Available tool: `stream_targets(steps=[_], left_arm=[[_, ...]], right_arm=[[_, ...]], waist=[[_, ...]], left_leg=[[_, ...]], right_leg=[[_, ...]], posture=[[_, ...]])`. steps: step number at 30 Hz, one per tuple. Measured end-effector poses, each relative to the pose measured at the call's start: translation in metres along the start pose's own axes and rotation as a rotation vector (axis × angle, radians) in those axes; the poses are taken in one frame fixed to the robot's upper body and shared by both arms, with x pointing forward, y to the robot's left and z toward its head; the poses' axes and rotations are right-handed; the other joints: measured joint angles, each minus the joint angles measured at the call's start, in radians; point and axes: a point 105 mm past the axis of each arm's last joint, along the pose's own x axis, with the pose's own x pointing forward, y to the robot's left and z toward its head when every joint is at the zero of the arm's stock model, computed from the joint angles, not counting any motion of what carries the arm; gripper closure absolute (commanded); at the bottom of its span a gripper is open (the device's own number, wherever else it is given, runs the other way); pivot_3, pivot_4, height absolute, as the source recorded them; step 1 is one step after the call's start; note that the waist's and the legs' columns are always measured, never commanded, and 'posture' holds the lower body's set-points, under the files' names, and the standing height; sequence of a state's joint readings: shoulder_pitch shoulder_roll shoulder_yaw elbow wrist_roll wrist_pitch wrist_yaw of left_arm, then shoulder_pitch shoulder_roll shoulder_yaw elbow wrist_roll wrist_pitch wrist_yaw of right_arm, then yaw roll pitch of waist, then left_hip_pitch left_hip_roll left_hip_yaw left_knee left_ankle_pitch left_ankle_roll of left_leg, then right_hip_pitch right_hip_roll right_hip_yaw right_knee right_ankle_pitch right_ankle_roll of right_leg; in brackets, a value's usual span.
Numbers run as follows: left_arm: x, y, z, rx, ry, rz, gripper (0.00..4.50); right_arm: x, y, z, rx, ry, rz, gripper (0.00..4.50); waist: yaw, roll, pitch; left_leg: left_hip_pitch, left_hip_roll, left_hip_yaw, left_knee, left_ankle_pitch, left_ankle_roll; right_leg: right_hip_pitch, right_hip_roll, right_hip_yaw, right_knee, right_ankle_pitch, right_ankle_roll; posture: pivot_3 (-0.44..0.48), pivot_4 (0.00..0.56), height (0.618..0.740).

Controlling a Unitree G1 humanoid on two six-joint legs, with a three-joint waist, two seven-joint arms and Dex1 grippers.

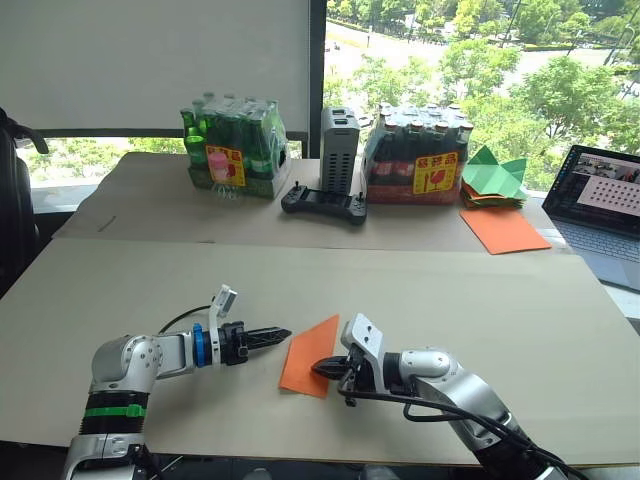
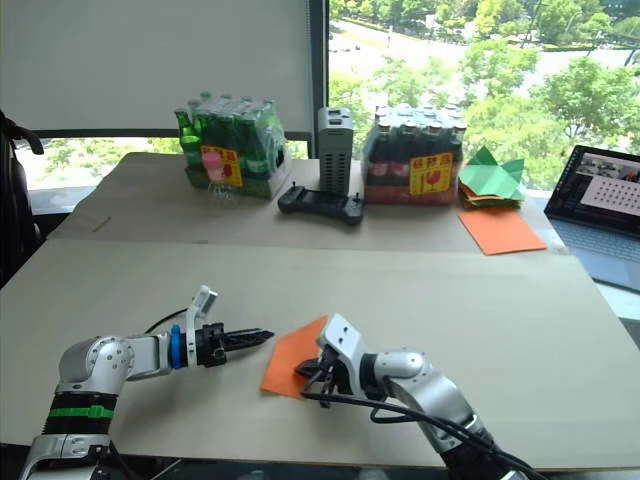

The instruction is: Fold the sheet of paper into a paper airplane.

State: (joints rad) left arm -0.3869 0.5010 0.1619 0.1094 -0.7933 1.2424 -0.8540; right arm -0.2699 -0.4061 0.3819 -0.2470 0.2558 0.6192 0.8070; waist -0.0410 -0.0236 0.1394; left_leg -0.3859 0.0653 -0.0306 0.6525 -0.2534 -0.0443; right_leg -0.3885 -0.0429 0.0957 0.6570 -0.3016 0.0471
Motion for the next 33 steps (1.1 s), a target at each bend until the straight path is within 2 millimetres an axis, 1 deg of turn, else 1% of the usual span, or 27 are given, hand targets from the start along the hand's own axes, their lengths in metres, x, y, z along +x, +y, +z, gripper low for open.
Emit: stream_targets(steps=[2,5,9,11,16,21,27,31,33], left_arm=[[0.000,0.000,0.001,-0.004,-0.003,0.002,2.32],[0.000,-0.002,0.003,-0.005,-0.015,-0.010,2.32],[0.001,-0.004,0.004,-0.005,-0.018,-0.016,2.32],[0.001,-0.004,0.005,-0.003,-0.019,-0.017,2.32],[0.001,-0.006,0.006,-0.001,-0.016,-0.021,2.32],[0.003,-0.007,0.007,-0.003,-0.010,-0.027,2.32],[0.004,-0.007,0.007,-0.025,0.001,-0.037,2.32],[0.005,-0.008,0.007,-0.036,0.007,-0.051,1.23],[0.005,-0.007,0.007,-0.040,0.009,-0.051,1.23]], right_arm=[[-0.002,-0.001,0.001,0.026,-0.009,0.000,4.48],[-0.010,-0.009,0.006,0.072,-0.042,-0.024,4.48],[-0.024,-0.015,0.035,0.077,-0.145,-0.032,4.48],[-0.031,-0.016,0.043,0.072,-0.170,-0.039,4.48],[-0.038,-0.019,0.037,0.078,-0.140,-0.058,4.48],[-0.040,-0.017,0.029,0.095,-0.120,-0.073,4.48],[-0.040,-0.018,0.027,0.099,-0.117,-0.085,4.48],[-0.040,-0.019,0.026,0.102,-0.113,-0.094,4.48],[-0.040,-0.019,0.025,0.103,-0.109,-0.097,4.48]], waist=[[0.000,0.000,0.000],[0.000,0.000,0.000],[-0.001,0.000,0.001],[-0.001,0.000,0.001],[-0.001,0.000,0.001],[-0.001,-0.001,0.001],[-0.001,-0.001,0.001],[-0.001,-0.001,0.001],[-0.001,-0.001,0.001]], left_leg=[[0.000,0.000,0.000,0.000,0.000,0.000],[-0.001,0.000,0.000,0.000,0.000,0.000],[-0.001,0.000,0.000,0.000,0.000,0.000],[-0.001,0.000,0.000,0.000,0.000,0.000],[-0.002,0.000,0.000,0.000,0.000,0.000],[-0.002,0.000,0.000,0.000,0.000,0.000],[-0.002,0.000,0.000,0.000,0.000,0.000],[-0.002,0.000,0.000,0.000,0.000,0.000],[-0.002,0.000,0.000,0.000,0.000,0.000]], right_leg=[[0.000,0.000,0.000,0.000,0.000,0.000],[-0.001,0.000,0.000,0.000,0.000,0.000],[-0.001,0.000,0.000,0.000,0.000,0.000],[-0.001,0.000,0.000,0.000,0.000,0.000],[-0.001,0.000,0.000,0.000,0.000,0.000],[-0.001,0.000,0.000,0.000,0.000,0.000],[-0.001,0.000,0.000,0.000,0.000,0.000],[-0.001,0.000,0.000,0.000,0.000,0.000],[-0.001,0.000,0.000,0.000,0.000,0.000]], posture=[[0.000,0.150,0.740],[0.000,0.150,0.740],[0.000,0.150,0.740],[0.000,0.150,0.740],[0.000,0.150,0.740],[0.000,0.150,0.740],[0.000,0.150,0.740],[0.000,0.150,0.740],[0.000,0.150,0.740]])
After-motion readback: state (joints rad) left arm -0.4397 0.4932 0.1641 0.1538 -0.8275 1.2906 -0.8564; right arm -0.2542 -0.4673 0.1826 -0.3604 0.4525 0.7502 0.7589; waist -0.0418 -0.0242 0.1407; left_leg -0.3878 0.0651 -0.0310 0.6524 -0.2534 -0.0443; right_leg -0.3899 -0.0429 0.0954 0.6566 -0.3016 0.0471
